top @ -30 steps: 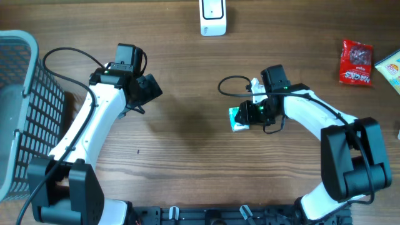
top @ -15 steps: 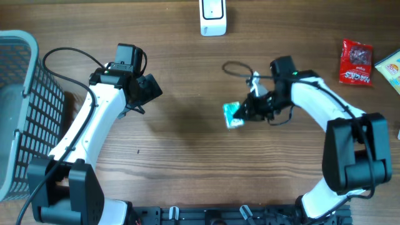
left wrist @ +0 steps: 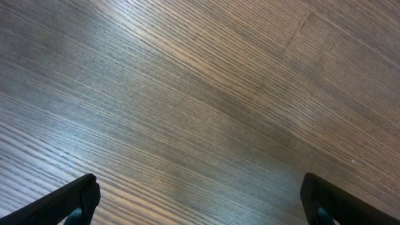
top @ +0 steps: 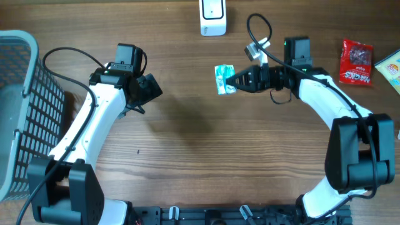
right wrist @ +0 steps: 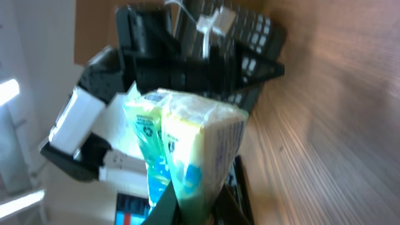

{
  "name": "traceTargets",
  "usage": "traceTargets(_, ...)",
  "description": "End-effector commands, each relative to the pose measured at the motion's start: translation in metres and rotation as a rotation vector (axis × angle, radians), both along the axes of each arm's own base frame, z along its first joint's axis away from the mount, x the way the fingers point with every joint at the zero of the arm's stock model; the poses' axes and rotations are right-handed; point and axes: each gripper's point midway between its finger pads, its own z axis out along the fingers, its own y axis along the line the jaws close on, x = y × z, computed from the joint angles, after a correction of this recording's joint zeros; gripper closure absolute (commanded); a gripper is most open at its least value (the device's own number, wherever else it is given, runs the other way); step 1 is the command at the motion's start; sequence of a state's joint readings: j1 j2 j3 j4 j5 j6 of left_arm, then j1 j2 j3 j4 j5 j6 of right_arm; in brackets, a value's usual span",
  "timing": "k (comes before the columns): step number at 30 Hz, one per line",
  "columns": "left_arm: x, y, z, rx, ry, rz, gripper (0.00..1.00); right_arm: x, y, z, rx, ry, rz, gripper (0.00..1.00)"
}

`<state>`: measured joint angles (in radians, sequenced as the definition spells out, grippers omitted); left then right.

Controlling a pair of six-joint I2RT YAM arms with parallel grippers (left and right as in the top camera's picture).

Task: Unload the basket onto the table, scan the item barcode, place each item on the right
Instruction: 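Hold the tissue pack up to the white scanner with the right gripper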

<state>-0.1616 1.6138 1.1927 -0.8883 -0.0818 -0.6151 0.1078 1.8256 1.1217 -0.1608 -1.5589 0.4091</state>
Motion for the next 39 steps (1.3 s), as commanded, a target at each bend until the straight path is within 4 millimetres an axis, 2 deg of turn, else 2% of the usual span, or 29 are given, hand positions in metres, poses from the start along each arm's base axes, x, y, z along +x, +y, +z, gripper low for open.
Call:
traceTargets(1, -0.001, 0.004, -0.003, 0.014, 0.007, 0.007, 0.0, -0.004, 0.016, 0.018, 0.019, 0.149, 0.096, 0.96)
traceTargets(6, -0.001, 0.004, -0.003, 0.014, 0.007, 0.007, 0.0, 0.0, 0.034, 0.046, -0.006, 0.123, 0.133, 0.96)
traceTargets(9, -0.001, 0.004, -0.003, 0.014, 0.007, 0.007, 0.0, 0.016, 0.037, 0.046, -0.014, 0.144, 0.047, 0.96)
traceTargets(11, -0.001, 0.004, -0.003, 0.014, 0.007, 0.007, 0.0, 0.032, 0.039, 0.044, -0.018, 0.156, -0.05, 0.96)
traceTargets(14, -0.001, 0.004, -0.003, 0.014, 0.007, 0.007, 0.0, 0.08, 0.034, 0.037, -0.034, 0.143, -0.336, 0.95)
traceTargets(16, -0.001, 0.004, -0.003, 0.014, 0.007, 0.007, 0.0, 0.105, 0.027, 0.029, -0.073, 0.135, -0.478, 0.95)
traceTargets(18, -0.001, 0.004, -0.003, 0.014, 0.007, 0.007, 0.0, 0.137, 0.012, 0.016, -0.246, 0.082, -0.654, 0.95)
traceTargets(20, -0.001, 0.004, -0.003, 0.014, 0.007, 0.007, 0.0, 0.161, -0.015, 0.013, -0.572, -0.026, -0.838, 0.95)
traceTargets(22, -0.001, 0.004, -0.003, 0.014, 0.007, 0.007, 0.0, 0.172, -0.04, 0.029, -0.837, -0.163, -0.988, 0.95)
traceTargets(24, -0.001, 0.004, -0.003, 0.014, 0.007, 0.007, 0.0, 0.18, -0.055, 0.049, -1.047, -0.32, -1.092, 0.96)
traceTargets(26, -0.001, 0.004, -0.003, 0.014, 0.007, 0.007, 0.0, 0.188, -0.052, 0.059, -1.169, -0.463, -1.124, 0.95)
traceTargets(28, -0.001, 0.004, -0.003, 0.014, 0.007, 0.007, 0.0, 0.201, -0.042, 0.053, -1.21, -0.547, -1.135, 0.95)
traceTargets(30, -0.001, 0.004, -0.003, 0.014, 0.007, 0.007, 0.0, 0.221, -0.032, 0.042, -1.193, -0.609, -1.15, 0.95)
traceTargets(33, -0.001, 0.004, -0.003, 0.014, 0.007, 0.007, 0.0, 0.246, -0.015, 0.042, -1.11, -0.697, -1.197, 0.96)
traceTargets(36, -0.001, 0.004, -0.003, 0.014, 0.007, 0.007, 0.0, 0.269, 0.011, 0.046, -1.083, -0.944, -1.177, 0.95)
traceTargets(38, -0.001, 0.004, -0.003, 0.014, 0.007, 0.007, 0.0, 0.281, 0.028, 0.033, -1.151, -1.168, -1.106, 0.95)
traceTargets(39, -0.001, 0.004, -0.003, 0.014, 0.007, 0.007, 0.0, 0.285, 0.037, 0.018, -1.229, -1.306, -1.021, 0.95)
